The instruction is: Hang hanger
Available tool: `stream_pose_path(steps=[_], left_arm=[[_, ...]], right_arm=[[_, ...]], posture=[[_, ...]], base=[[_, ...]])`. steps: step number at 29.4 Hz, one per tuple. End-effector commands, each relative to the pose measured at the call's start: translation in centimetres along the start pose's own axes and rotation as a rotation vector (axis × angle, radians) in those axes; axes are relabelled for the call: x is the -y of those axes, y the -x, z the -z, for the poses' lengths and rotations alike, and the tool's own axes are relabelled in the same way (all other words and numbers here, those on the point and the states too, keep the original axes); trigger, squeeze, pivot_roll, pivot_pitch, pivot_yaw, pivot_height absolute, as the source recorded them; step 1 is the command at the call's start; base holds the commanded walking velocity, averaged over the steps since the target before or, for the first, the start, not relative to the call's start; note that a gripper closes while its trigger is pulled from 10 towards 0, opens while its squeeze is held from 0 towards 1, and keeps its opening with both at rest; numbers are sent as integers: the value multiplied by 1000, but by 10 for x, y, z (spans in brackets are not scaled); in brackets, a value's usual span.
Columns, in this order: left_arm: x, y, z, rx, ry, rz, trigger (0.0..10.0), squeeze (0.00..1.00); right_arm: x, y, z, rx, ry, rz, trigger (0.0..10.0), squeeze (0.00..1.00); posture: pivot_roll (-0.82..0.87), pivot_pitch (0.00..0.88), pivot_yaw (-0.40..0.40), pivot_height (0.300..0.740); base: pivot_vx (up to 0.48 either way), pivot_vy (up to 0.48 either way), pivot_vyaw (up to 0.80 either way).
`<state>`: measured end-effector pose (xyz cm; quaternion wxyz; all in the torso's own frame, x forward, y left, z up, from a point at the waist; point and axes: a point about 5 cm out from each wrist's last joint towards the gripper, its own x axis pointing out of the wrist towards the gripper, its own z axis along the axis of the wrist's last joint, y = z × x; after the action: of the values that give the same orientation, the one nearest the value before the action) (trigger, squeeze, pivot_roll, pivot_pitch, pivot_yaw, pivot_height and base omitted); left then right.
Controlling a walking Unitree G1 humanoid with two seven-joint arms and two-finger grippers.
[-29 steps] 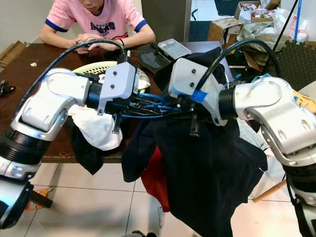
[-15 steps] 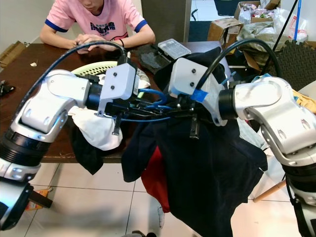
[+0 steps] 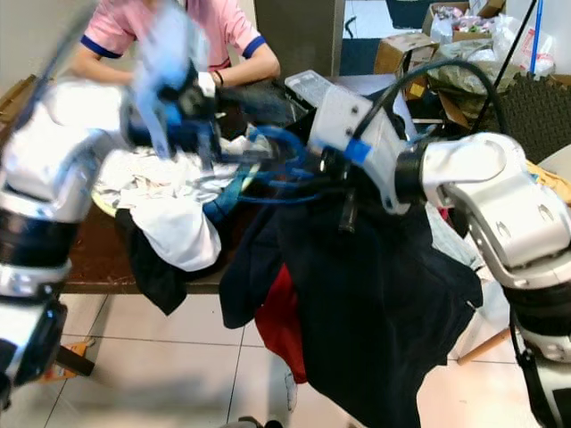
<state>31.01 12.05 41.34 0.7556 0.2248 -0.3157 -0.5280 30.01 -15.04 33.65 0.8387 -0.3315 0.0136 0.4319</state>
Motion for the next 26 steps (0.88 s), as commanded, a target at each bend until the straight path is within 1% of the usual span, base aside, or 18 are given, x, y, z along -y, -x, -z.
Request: stream_pose_path(steps=[1,3,5,8,9,10,11,12,13,15,16,18,19,20,22,23,25,26], left_arm=[[-18,7,-13,84,-2,-144,10000,1000],[-24,10,-18,109,-1,-205,10000,1000],[-37,17,-25,157,4,-327,10000,1000],[-37,17,-25,157,4,-327,10000,1000],[-42,21,-27,173,4,-384,10000,502],[-42,21,-27,173,4,-384,10000,502],[-47,28,-26,182,12,-469,10000,0],[-47,28,-26,182,12,-469,10000,0],[-50,34,-21,192,44,-538,10000,0],[-50,34,-21,192,44,-538,10000,0],[-51,37,-18,198,68,-580,10000,0],[-51,37,-18,198,68,-580,10000,0],[-47,40,-8,190,102,-621,10000,0],[-47,40,-8,190,102,-621,10000,0],[-30,40,19,181,210,-667,10000,0],[-30,40,19,181,210,-667,10000,0],[-16,36,35,188,287,-682,10000,0],[-16,36,35,188,287,-682,10000,0]], right_arm=[[17,5,0,-3,-65,149,0,0],[23,6,1,-1,-105,204,0,0],[41,9,1,34,-216,342,0,0],[41,9,1,34,-216,342,0,0],[53,12,0,77,-293,424,0,0],[53,12,0,77,-293,424,0,0],[67,18,-5,209,-451,527,10000,0],[67,18,-5,209,-451,527,10000,0],[75,22,-4,306,-606,588,10000,0],[75,22,-4,306,-606,588,10000,0],[79,22,-2,360,-710,615,10000,0],[79,22,-2,360,-710,615,10000,0],[83,26,-1,446,-819,648,10000,0],[83,26,-1,446,-819,648,10000,0],[80,28,-12,630,-911,601,10000,0],[80,28,-12,630,-911,601,10000,0],[74,26,-23,767,-947,516,10000,0],[74,26,-23,767,-947,516,10000,0]], posture=[[36,176,65,740],[36,176,65,740],[36,174,63,740],[36,174,63,740],[35,172,60,740],[35,172,60,740],[41,166,56,740],[41,166,56,740],[44,164,57,740],[44,164,57,740],[44,164,57,740],[44,164,57,740],[40,162,57,740],[40,162,57,740],[42,161,52,740],[42,161,52,740],[45,162,51,740],[45,162,51,740]], base=[[0,0,0],[0,0,0],[0,0,0],[0,0,0],[0,0,0],[0,0,0],[0,0,0],[0,0,0],[0,0,0],[0,0,0],[0,0,0],[0,0,0],[0,0,0],[0,0,0],[0,0,0],[0,0,0],[0,0,0],[0,0,0]])
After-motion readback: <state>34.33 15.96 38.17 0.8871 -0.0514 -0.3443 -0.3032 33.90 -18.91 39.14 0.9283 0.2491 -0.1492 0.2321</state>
